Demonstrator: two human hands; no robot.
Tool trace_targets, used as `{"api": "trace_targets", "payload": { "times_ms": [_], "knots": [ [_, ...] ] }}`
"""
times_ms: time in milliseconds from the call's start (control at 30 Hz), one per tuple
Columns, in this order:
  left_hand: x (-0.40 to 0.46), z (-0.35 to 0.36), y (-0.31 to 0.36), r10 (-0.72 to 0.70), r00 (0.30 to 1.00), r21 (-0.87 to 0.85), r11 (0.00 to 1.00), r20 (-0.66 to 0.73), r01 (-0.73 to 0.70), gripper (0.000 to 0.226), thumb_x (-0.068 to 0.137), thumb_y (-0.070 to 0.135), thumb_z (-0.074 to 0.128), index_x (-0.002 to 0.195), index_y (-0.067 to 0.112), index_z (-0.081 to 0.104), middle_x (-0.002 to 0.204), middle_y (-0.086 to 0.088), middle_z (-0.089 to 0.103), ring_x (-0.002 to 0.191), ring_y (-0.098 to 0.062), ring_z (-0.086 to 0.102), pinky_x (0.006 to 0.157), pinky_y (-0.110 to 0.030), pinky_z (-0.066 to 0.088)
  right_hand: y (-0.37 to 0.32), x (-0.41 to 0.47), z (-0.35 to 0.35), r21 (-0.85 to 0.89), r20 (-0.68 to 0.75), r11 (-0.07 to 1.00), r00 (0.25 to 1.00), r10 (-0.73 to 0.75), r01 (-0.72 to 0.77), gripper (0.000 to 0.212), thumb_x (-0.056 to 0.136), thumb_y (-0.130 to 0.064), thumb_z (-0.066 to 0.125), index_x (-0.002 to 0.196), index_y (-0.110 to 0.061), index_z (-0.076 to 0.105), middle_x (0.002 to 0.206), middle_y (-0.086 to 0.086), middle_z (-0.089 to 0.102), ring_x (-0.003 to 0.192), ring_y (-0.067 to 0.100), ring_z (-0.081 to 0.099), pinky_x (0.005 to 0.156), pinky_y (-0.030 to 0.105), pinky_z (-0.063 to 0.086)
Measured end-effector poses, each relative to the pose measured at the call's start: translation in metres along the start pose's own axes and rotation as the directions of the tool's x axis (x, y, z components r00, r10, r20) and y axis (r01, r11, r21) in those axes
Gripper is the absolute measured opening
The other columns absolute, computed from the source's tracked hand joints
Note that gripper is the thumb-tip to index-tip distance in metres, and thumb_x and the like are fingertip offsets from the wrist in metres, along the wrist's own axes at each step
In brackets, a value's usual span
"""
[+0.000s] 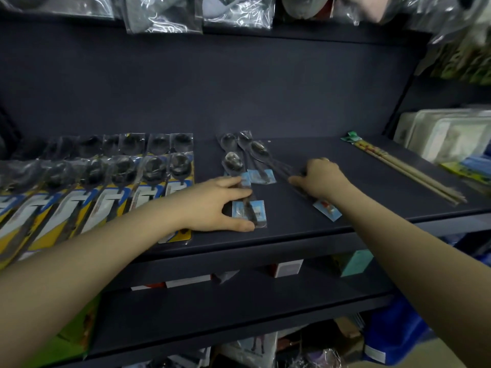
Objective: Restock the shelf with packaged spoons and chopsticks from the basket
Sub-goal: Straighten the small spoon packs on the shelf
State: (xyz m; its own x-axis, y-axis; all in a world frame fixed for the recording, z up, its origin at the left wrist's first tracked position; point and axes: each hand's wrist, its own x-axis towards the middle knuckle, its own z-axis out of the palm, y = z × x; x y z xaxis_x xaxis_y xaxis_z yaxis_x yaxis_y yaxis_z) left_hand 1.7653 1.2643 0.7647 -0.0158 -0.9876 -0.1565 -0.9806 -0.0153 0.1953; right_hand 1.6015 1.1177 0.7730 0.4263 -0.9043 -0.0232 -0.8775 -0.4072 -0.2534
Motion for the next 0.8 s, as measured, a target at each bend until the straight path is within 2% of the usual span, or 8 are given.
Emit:
{"api": "trace_targets", "payload": {
  "times_ms": [100,233,400,500,567,633,700,800],
  "knots": [
    [-0.002,0.002,0.006,0.002,1.0,-0.002,1.0,0.007,-0.002,0.076,0.078,0.064,0.048,0.143,0.039,0.018,0.158,0.008,0.001,0.145,-0.014,0.004,0.116,-0.029,0.011,-0.008,0.009,-0.003,0.081,0.038,0.997,0.999,-0.005,0.002,0.037,0.088,-0.021,0.057,0.059,-0.009,0.037,0.066,0.009,0.047,0.064,0.026,0.049,0.054,0.028,0.037],
    [-0.004,0.0,0.011,-0.026,0.999,-0.027,0.999,0.018,0.027,0.079,0.076,0.069,0.035,0.144,0.036,0.015,0.158,0.008,0.003,0.145,-0.013,0.003,0.117,-0.03,0.01,-0.016,0.009,-0.011,0.1,0.122,0.995,0.992,-0.016,0.004,0.028,0.087,-0.017,0.053,0.064,-0.005,0.043,0.066,0.009,0.049,0.07,0.028,0.052,0.057,0.027,0.038],
    [0.017,-0.016,0.022,-0.082,0.941,-0.284,0.959,-0.327,-0.015,0.057,0.085,0.051,0.05,0.134,0.022,0.045,0.143,0.002,0.043,0.13,-0.012,0.041,0.11,-0.027,0.031,-0.004,0.008,-0.02,0.372,0.159,0.928,0.986,-0.056,-0.007,0.026,0.089,-0.015,0.045,0.065,-0.006,0.044,0.064,0.011,0.052,0.051,0.019,0.044,0.047,0.024,0.035],
    [0.044,-0.024,0.042,-0.318,0.917,-0.73,0.682,-0.243,0.043,0.039,0.088,0.042,0.051,0.113,0.014,0.062,0.117,-0.005,0.066,0.106,-0.016,0.061,0.097,-0.03,0.047,0.002,0.005,-0.02,0.75,0.11,0.661,0.985,-0.131,0.004,0.028,0.09,-0.004,0.04,0.062,-0.006,0.045,0.061,0.011,0.058,0.047,0.018,0.048,0.043,0.022,0.042],
    [0.06,-0.029,0.055,-0.334,0.943,-0.93,0.349,-0.011,0.112,0.043,0.091,0.039,0.048,0.112,0.003,0.059,0.11,-0.013,0.067,0.099,-0.021,0.064,0.088,-0.027,0.051,0.005,-0.003,-0.023,0.82,0.003,0.564,0.984,-0.178,0.099,0.026,0.09,-0.005,0.043,0.065,-0.01,0.046,0.052,0.005,0.053,0.046,0.015,0.045,0.043,0.022,0.038],
    [0.074,-0.031,0.064,-0.284,0.955,-0.98,0.148,0.085,0.131,0.038,0.092,0.038,0.047,0.106,0.005,0.059,0.098,-0.011,0.067,0.093,-0.022,0.064,0.086,-0.028,0.05,0.007,-0.012,-0.025,0.836,-0.062,0.52,0.971,-0.23,0.177,0.022,0.09,-0.005,0.045,0.069,-0.012,0.047,0.044,0.0,0.049,0.043,0.013,0.043,0.039,0.018,0.036],
    [0.086,-0.031,0.068,-0.308,0.951,-0.995,0.077,0.032,0.058,0.022,0.09,0.032,0.052,0.092,0.012,0.061,0.087,-0.005,0.066,0.086,-0.019,0.064,0.086,-0.028,0.05,0.011,-0.019,-0.025,0.857,-0.054,0.485,0.965,-0.257,0.177,0.016,0.09,-0.005,0.046,0.075,-0.011,0.048,0.043,-0.001,0.049,0.042,0.011,0.044,0.037,0.015,0.035],
    [0.098,-0.031,0.068,-0.4,0.915,-0.995,0.094,-0.063,-0.028,0.012,0.087,0.021,0.059,0.076,0.016,0.06,0.075,0.002,0.066,0.072,-0.011,0.061,0.077,-0.023,0.05,0.02,-0.02,-0.021,0.88,-0.041,0.448,0.966,-0.254,0.155,0.009,0.089,-0.015,0.057,0.082,-0.015,0.051,0.062,0.003,0.058,0.051,0.013,0.051,0.05,0.024,0.044]
  ]
}}
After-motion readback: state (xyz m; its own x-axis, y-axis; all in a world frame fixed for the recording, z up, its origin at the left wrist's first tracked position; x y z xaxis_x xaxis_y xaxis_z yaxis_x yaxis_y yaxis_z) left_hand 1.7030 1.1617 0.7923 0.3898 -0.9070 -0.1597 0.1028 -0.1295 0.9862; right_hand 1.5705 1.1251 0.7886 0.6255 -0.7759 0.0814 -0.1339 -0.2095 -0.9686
